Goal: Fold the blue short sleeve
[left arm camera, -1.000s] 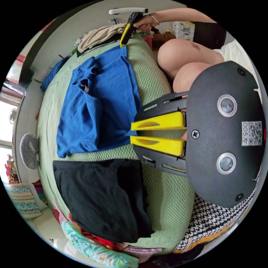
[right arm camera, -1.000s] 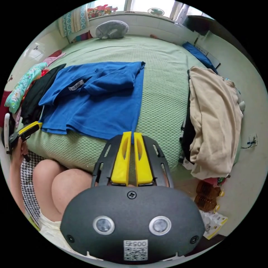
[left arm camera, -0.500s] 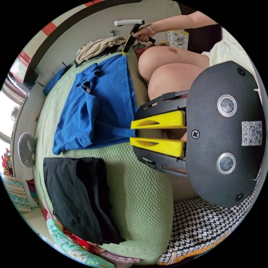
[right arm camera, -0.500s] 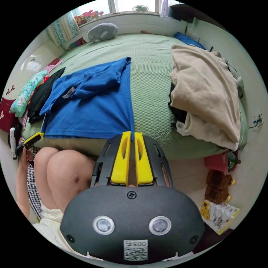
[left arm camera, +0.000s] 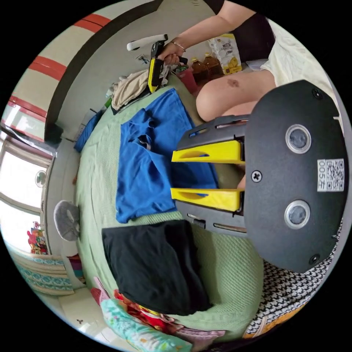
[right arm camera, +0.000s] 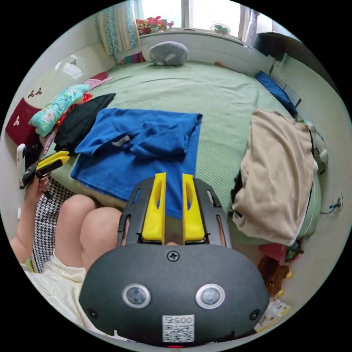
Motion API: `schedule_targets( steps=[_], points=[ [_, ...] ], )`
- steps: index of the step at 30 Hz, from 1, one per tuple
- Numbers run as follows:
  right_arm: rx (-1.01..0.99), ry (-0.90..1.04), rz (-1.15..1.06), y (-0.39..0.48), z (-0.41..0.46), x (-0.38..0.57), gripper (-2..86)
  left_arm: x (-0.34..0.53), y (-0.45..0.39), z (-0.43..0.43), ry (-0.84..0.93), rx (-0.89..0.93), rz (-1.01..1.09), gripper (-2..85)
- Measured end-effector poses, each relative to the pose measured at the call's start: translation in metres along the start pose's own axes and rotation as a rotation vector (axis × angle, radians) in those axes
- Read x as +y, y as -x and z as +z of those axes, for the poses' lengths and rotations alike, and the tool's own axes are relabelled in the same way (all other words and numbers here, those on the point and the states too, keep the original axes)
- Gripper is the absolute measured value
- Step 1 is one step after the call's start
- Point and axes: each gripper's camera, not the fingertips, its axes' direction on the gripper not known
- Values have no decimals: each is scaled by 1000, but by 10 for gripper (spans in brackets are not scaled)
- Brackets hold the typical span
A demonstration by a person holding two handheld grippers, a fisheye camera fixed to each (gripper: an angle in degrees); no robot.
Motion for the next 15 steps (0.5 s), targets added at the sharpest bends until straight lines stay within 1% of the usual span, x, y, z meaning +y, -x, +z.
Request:
schedule_targets(
  steps=[4,7,11,13,15],
  points=[
    [-17,14,-113,24,11,-51,58,-9,-9,15,6,5,57,136],
    [36,55,-196,39,27,-89,66,-13,-14,28,40,-10,108,139],
    [66,157,-288,53,60,-123,76,-11,-10,46,115,-11,116,133],
    [65,212,-322,57,76,-129,76,-8,-7,47,110,-4,100,120],
    [103,273,-351,61,94,-129,71,-4,-5,50,123,-12,89,100]
  ],
)
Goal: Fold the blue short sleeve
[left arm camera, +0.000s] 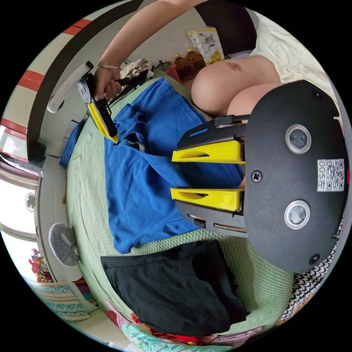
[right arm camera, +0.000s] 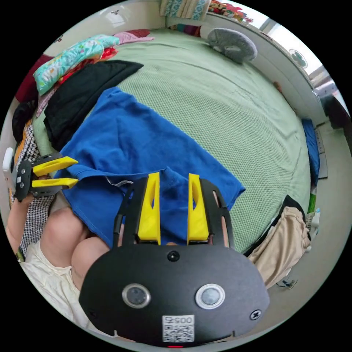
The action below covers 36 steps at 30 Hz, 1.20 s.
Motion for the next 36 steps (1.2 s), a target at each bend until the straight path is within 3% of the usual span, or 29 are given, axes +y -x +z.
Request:
schedule_targets(
  steps=[9,19,26,36],
  points=[
    [43,-89,-13,12,-24,39,-11,-3,-4,-16,-6,-42,-29,50],
    [-5,-285,154,34,-77,166,-13,6,-26,-66,-92,-45,16,48],
    [8,-163,293,77,-6,248,16,62,-18,-37,58,-68,-59,81],
    [-20,-267,420,41,-30,285,39,68,29,-80,-52,-58,-186,105]
  ],
)
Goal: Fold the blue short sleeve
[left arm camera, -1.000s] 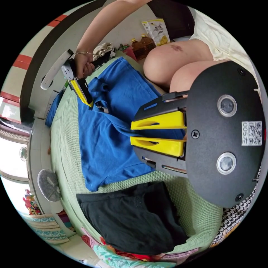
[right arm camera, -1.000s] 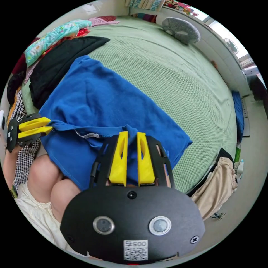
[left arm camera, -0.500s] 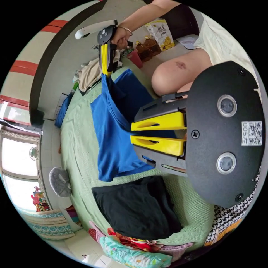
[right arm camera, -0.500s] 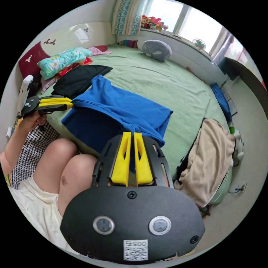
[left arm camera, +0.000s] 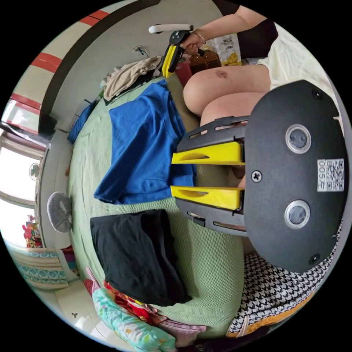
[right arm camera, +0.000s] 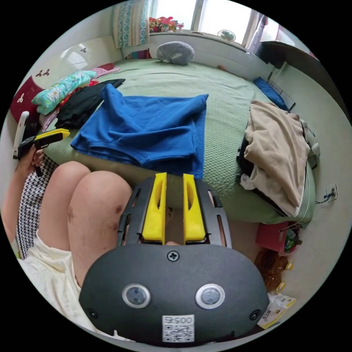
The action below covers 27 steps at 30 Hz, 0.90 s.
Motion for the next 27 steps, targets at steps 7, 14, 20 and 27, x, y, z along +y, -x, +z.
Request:
schedule_targets(
  steps=[7,14,20,27],
  points=[
    [15,3,59,-24,12,-14,44,-13,13,16,34,2,7,133],
    [-15,11,63,-37,26,-23,58,-27,20,29,38,23,26,134],
    [-35,24,43,-43,35,-28,67,-37,19,44,61,28,77,134],
    [-35,59,41,-47,47,-29,52,-47,26,57,121,-30,57,86]
  ],
)
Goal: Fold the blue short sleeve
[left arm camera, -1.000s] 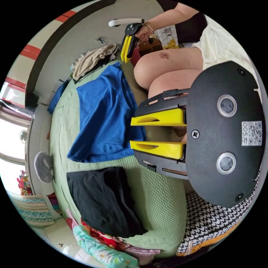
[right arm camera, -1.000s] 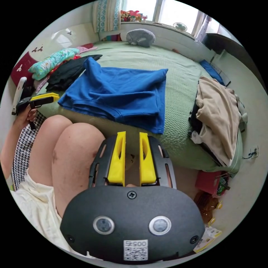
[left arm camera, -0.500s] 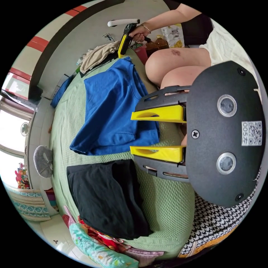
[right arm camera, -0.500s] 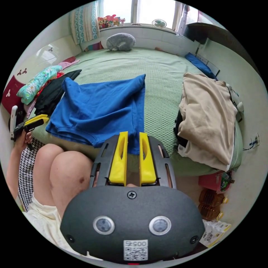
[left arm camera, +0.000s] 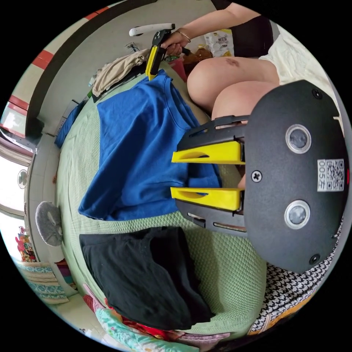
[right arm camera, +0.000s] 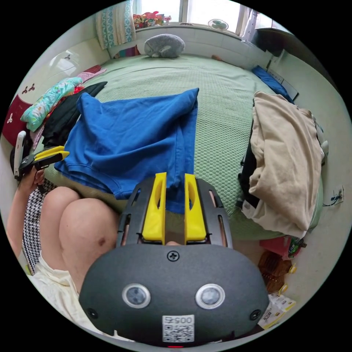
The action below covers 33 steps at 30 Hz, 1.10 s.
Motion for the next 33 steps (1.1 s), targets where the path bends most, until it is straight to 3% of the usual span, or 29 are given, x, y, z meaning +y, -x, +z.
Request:
schedule_targets(
  steps=[7,16,23,33],
  points=[
    [17,-40,-2,0,-18,-2,-7,-8,12,-20,-29,66,-47,28],
    [-87,-131,68,-13,-50,8,-13,16,37,-55,-129,162,-140,14],
    [-52,6,115,-18,-13,24,16,36,58,-19,-12,136,-248,20],
    [-55,-114,78,-21,-45,-12,63,-11,54,-48,-141,66,-156,33]
  ],
)
